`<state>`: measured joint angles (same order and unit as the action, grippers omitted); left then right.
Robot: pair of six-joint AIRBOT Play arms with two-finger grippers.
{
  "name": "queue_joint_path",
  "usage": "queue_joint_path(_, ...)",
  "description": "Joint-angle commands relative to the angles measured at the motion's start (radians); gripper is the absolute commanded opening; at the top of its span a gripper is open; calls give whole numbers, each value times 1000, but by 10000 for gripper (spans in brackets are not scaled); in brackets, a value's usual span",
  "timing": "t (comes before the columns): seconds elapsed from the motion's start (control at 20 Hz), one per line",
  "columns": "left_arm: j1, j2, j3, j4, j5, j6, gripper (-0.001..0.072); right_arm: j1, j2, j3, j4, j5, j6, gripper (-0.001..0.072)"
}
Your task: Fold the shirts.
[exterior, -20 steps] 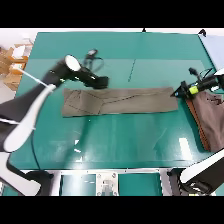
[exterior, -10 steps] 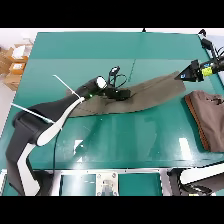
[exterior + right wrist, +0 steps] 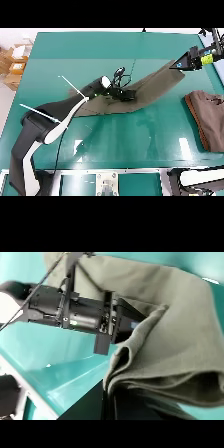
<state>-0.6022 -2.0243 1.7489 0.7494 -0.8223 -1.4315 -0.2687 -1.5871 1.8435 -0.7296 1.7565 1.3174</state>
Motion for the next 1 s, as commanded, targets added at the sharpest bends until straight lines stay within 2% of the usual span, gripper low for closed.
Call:
queue_joint_path(0.0,76,22,118,154,-302,-20,23,25,4,6,54,-4,27,16)
queue_joint_path(0.2,219,105,268,564,-746,-95,23,142,3,5,134,-109,79,17)
queue_joint_path(0.3,282,161,275,774,-885,-97,24,267,-5,3,129,-201,90,17)
queue_joint_path(0.4,346,196,272,914,-951,-98,24,421,-28,-3,126,-335,92,17)
queue_joint_path(0.6,478,246,269,918,-950,-105,24,737,-171,-3,127,-668,101,17)
queue_joint_path(0.7,541,270,269,907,-946,-104,24,878,-282,-3,127,-894,100,18)
queue_joint_path(0.75,574,282,269,900,-946,-104,24,940,-338,-3,127,-1006,95,60)
queue_joint_path(0.8,610,290,269,885,-944,-104,24,998,-399,-3,128,-1108,93,301)
queue_joint_path(0.85,645,298,267,866,-944,-105,24,1036,-445,0,128,-1162,93,576)
queue_joint_path(0.95,719,309,267,791,-943,-105,24,1036,-476,3,107,-1139,93,595)
